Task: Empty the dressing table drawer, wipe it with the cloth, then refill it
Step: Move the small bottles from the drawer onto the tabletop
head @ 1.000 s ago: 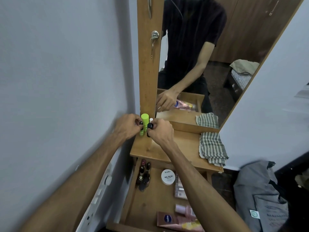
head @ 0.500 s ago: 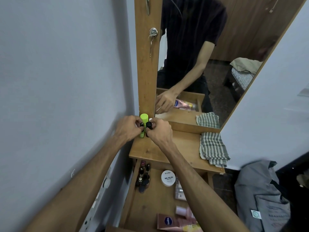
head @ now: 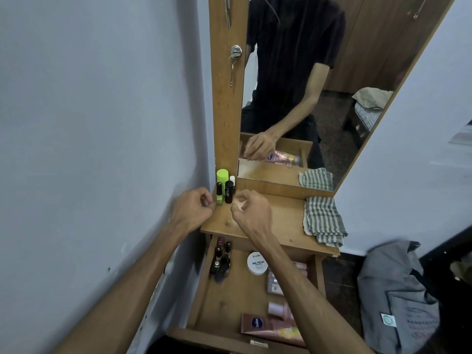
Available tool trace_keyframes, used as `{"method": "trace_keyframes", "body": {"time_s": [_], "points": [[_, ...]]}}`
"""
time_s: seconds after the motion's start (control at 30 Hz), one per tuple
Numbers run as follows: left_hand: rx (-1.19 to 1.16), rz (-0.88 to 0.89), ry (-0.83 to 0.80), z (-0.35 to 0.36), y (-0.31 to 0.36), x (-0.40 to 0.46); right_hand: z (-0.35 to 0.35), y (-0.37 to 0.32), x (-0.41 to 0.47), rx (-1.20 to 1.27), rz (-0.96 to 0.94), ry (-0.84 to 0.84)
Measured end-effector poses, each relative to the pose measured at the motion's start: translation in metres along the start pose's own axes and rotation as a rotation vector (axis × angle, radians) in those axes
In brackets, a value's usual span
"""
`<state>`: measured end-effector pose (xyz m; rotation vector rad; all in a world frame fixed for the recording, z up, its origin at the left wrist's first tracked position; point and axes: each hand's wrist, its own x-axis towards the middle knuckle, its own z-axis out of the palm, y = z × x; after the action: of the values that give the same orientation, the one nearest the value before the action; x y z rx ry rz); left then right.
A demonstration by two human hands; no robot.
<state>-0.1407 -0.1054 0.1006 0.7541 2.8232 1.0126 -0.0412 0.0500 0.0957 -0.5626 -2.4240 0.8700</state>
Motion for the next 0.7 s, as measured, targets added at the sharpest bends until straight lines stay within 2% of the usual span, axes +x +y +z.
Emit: {"method": "trace_keyframes", "body": {"time_s": [0.17,0.57,0.7], "points": [[-0.02,0.032,-0.112,0.007,0.002,-0.045,-0.005,0.002,-0.042,0.013,-0.036,-0.031],[0.204,0.107,-0.207,0.041,-0.014,-0.125,0.014,0.019,-0.126,-0.156,0.04,-0.345],[0.282,0.144,-0.225,0.047,-0.021,-0.135,0.021,0.024,-0.135,-0.156,0.073,-0.345]]}}
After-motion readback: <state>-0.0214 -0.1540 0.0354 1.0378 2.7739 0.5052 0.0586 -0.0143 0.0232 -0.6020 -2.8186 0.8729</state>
